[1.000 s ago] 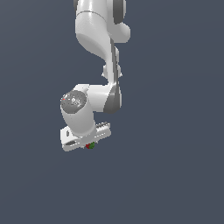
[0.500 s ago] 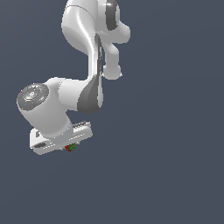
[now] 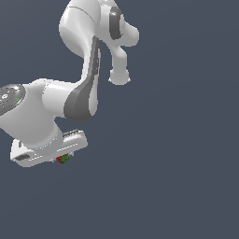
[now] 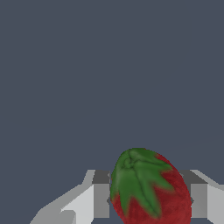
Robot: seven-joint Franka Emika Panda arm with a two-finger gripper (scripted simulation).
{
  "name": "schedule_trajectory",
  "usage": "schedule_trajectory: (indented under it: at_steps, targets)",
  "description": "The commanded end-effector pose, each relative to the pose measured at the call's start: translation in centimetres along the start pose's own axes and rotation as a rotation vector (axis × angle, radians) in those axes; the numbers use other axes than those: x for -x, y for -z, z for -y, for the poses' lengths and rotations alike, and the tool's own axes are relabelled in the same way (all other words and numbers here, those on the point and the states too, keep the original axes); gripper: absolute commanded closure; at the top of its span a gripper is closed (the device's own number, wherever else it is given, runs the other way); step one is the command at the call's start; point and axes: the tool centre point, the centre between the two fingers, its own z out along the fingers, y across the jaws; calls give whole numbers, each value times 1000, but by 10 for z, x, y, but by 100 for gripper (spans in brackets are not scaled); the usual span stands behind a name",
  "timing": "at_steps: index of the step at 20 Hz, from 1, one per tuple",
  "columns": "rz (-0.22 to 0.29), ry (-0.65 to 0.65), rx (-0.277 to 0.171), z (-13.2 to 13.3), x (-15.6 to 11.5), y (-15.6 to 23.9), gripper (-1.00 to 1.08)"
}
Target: Pick up the object and move it to a goal position.
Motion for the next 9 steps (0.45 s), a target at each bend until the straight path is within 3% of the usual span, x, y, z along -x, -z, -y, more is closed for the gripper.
schedule_trajectory:
  at_steps: [1,9]
  targets:
    - [0,1,0,-5,0,3,108]
    - [0,1,0,-10,-1,6,108]
